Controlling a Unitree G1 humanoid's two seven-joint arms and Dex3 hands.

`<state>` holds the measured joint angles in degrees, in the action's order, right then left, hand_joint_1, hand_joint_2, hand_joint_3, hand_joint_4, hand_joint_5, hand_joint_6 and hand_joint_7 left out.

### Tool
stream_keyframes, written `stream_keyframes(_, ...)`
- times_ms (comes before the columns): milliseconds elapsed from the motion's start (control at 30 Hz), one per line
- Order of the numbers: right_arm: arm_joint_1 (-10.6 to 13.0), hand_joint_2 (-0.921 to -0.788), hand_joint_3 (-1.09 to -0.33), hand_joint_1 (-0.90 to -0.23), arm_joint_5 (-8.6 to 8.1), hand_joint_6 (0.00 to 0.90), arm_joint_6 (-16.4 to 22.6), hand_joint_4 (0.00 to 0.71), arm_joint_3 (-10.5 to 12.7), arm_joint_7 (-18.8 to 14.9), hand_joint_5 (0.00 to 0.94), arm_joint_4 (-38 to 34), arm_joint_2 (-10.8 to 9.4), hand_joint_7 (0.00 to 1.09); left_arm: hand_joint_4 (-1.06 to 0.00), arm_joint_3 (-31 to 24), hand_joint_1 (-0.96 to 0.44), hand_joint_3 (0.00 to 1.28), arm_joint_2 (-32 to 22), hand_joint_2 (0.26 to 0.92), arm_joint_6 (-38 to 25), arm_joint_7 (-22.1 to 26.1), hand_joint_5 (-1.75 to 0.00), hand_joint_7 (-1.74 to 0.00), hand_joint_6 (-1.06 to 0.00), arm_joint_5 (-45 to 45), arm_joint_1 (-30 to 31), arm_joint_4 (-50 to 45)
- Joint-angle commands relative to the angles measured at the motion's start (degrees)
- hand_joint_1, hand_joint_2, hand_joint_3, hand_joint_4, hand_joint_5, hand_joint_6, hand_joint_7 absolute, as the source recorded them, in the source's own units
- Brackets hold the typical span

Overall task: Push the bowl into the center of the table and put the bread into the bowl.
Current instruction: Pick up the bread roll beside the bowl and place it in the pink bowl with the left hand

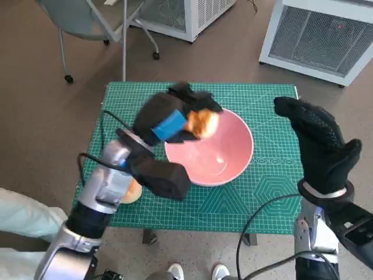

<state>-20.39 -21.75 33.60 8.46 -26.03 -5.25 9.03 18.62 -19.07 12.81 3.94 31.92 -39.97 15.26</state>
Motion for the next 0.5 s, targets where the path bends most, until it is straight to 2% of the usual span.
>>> stream_keyframes(33,1.8,-0.921,-0.670,-0.691,-0.10,-0.001,-1.2,0.065,0.3,0.0,0.000,0.7,0.4,0.43,-0.61,1.3,0.00,0.16,0.7,0.921,1.1,-0.8,-1.26,-1.28,-0.49,1.7,-0.8,2.9)
stream_keyframes(67,1.9,-0.921,-0.669,-0.687,-0.08,-0.001,-1.3,0.064,0.3,0.1,0.000,0.9,0.4,0.43,-0.52,1.6,0.00,0.15,0.7,0.880,1.0,-0.6,-0.95,-1.03,-0.43,2.0,-0.8,3.3)
stream_keyframes(133,2.1,-0.921,-0.669,-0.682,-0.05,-0.001,-1.5,0.062,0.3,0.2,0.000,1.2,0.3,0.43,-0.47,2.0,-0.04,0.08,0.6,0.857,0.8,0.1,-0.43,-0.56,-0.44,2.5,-0.8,4.1)
stream_keyframes(200,2.3,-0.921,-0.669,-0.679,0.06,-0.001,-1.6,0.060,0.4,0.3,0.000,1.5,0.3,0.43,-0.42,2.2,-0.09,0.04,0.2,0.847,0.8,1.1,-0.22,-0.34,-0.44,2.6,-0.8,4.7)
stream_keyframes(233,2.4,-0.921,-0.669,-0.678,0.12,-0.001,-1.6,0.059,0.4,0.4,0.000,1.6,0.2,0.43,-0.38,2.2,-0.12,0.03,0.1,0.840,0.7,2.1,-0.14,-0.25,-0.43,2.2,-1.0,4.9)
stream_keyframes(300,2.4,-0.921,-0.669,-0.676,0.19,-0.001,-1.7,0.058,0.4,0.5,0.000,1.7,0.2,0.43,-0.34,2.1,-0.17,0.02,-0.1,0.831,0.6,4.0,-0.07,-0.16,-0.43,1.3,-1.2,5.2)
stream_keyframes(500,2.5,-0.921,-0.670,-0.674,0.62,-0.001,-1.8,0.057,0.4,0.9,0.000,1.7,-0.2,0.43,-0.25,1.2,-0.26,0.00,-0.3,0.817,0.7,8.1,-0.01,-0.05,-0.41,-0.9,-1.1,4.8)
